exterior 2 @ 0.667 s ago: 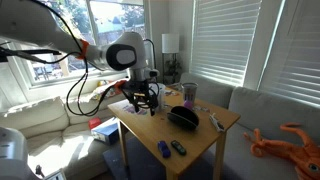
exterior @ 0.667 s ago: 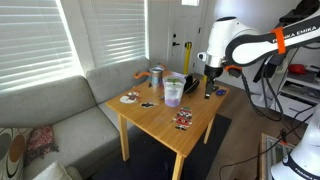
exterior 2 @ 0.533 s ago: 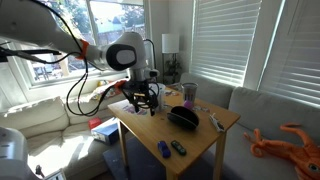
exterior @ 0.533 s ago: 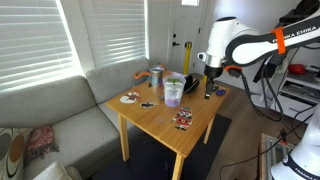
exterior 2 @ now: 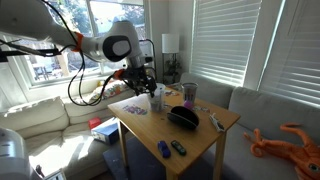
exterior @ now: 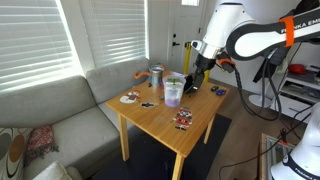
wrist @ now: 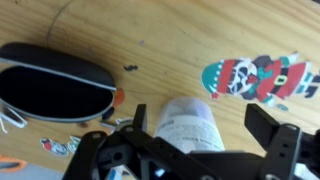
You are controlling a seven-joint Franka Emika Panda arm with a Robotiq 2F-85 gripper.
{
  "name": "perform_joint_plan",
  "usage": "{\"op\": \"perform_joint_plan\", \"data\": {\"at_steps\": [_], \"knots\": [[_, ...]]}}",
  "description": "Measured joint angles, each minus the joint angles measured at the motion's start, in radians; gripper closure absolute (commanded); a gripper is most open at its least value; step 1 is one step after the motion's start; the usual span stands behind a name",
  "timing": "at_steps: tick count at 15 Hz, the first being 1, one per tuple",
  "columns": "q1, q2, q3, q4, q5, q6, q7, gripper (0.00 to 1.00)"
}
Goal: Pick up the clear cup and pour all its contents onto the table, put the clear cup back onto the table, pick up one of the sachets with a green lid and place it right way up on the table
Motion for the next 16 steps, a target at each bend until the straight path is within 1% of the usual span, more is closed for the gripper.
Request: {"op": "perform_joint_plan", "data": {"at_steps": [3,6,10,12,13,14,16], "knots": [[0.044,0.000,0.021,0.061,0.054,0.017,-0.001,0.00],[0.078,0.007,0.031,0.092,0.103,0.017,-0.008,0.00],[0.089,0.039,0.033,0.100,0.144,0.032,-0.033,0.00],[0.089,0.059,0.033,0.100,0.165,0.053,-0.059,0.09],[0.089,0.068,0.033,0.100,0.175,0.066,-0.072,0.11],[0.089,0.076,0.033,0.100,0.183,0.077,-0.082,0.32],[0.089,0.089,0.033,0.100,0.201,0.096,-0.104,0.37]]}}
